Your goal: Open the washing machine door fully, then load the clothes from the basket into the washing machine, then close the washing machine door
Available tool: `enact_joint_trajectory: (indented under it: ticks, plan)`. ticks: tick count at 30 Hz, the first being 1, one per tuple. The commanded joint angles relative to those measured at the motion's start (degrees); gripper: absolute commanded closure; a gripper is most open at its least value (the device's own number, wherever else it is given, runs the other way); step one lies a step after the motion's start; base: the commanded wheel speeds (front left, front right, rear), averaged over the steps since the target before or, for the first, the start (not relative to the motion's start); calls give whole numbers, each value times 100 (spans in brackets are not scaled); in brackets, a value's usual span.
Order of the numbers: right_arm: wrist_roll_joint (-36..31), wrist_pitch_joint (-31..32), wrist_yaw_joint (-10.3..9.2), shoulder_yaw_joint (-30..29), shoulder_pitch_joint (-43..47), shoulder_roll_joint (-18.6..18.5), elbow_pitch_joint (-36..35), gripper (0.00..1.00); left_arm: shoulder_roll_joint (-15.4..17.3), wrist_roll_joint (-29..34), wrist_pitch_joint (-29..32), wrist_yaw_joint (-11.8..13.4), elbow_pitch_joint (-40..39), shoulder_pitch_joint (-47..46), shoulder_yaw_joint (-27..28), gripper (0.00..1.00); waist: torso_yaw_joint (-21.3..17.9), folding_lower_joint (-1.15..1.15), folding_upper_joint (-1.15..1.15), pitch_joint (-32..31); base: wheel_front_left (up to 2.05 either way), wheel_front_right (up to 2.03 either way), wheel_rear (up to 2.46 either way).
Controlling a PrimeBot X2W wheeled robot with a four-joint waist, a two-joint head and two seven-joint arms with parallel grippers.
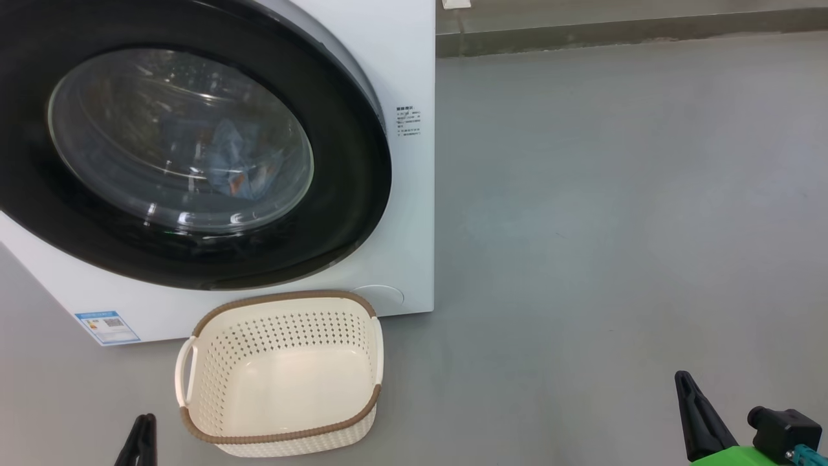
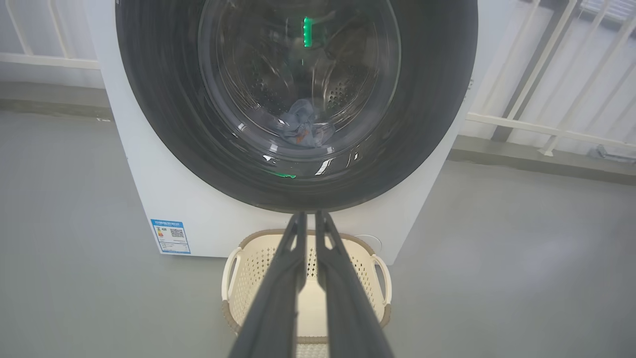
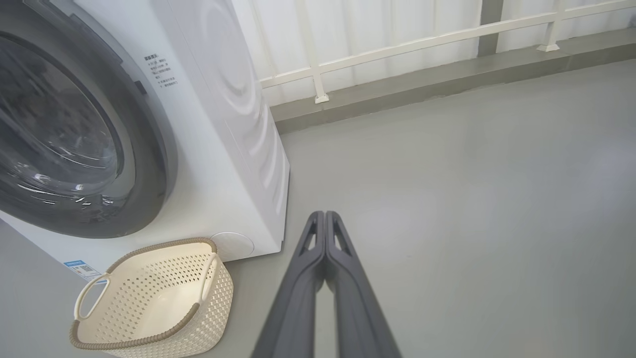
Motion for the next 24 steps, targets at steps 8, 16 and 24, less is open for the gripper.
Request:
enact_joint_trajectory:
  ticks: [8,16,24]
  plan:
    - [554,159,0,-64,-171,-52,-177,100,56,-550,149,0,-124,-107,84,100,33,-1,0,5,0,0,0]
    - [1012,292,0,-106,-225,-25,-214,100,-6,-999,281,0,-140,-175,110,100,64,-1,0,13,0,0,0]
    - [1469,426,0,-148,-276,3,-252,100,-68,-1448,415,0,-157,-241,136,100,94,-1,0,19,0,0,0]
